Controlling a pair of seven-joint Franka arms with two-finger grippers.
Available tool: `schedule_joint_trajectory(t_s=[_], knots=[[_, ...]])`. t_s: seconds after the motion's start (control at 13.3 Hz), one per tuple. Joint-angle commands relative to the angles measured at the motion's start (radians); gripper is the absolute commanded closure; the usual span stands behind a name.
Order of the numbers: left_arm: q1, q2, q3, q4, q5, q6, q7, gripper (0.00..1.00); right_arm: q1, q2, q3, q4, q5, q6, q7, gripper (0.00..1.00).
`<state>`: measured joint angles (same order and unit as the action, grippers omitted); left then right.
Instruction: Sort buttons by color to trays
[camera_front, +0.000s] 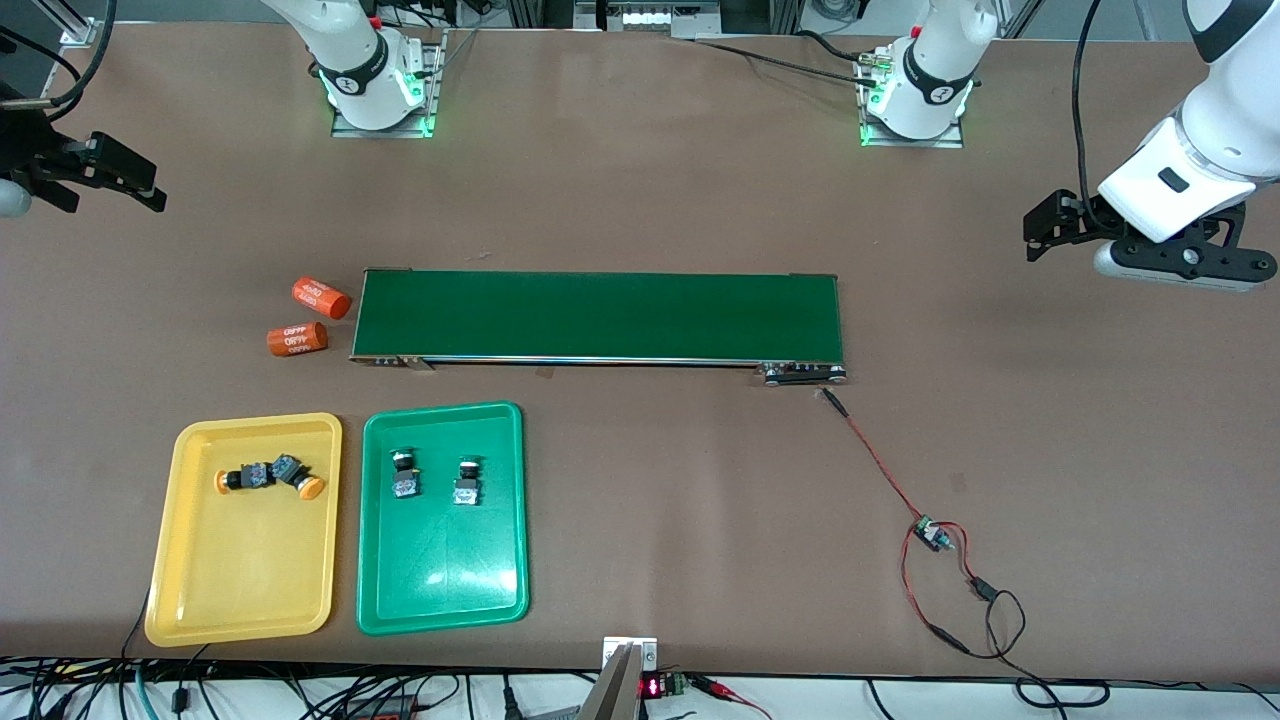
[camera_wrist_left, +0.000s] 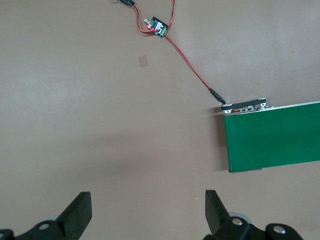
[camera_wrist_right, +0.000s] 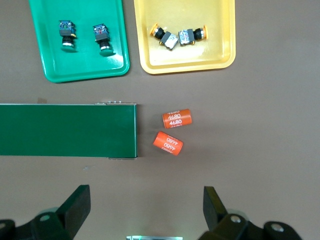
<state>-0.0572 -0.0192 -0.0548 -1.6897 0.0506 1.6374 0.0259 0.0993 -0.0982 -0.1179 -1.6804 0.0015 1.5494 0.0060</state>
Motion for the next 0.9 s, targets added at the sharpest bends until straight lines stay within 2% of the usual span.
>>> schedule_joint_trajectory(t_s=[0.0, 0.15, 0.83], knots=[[-0.001, 0.001, 0.0, 0.022, -0.017, -0.021, 0.0, 0.0, 0.002, -0.014, 0.015, -0.008, -0.026, -0.006, 0.045, 0.0], [-0.001, 0.001, 0.0, 0.022, -0.017, -0.022, 0.002, 0.0, -0.003, -0.014, 0.011, -0.008, -0.029, -0.021, -0.035, 0.0], [-0.003, 0.002, -0.002, 0.022, -0.015, -0.022, -0.001, 0.0, -0.003, -0.015, 0.009, -0.008, -0.018, -0.026, -0.031, 0.0]])
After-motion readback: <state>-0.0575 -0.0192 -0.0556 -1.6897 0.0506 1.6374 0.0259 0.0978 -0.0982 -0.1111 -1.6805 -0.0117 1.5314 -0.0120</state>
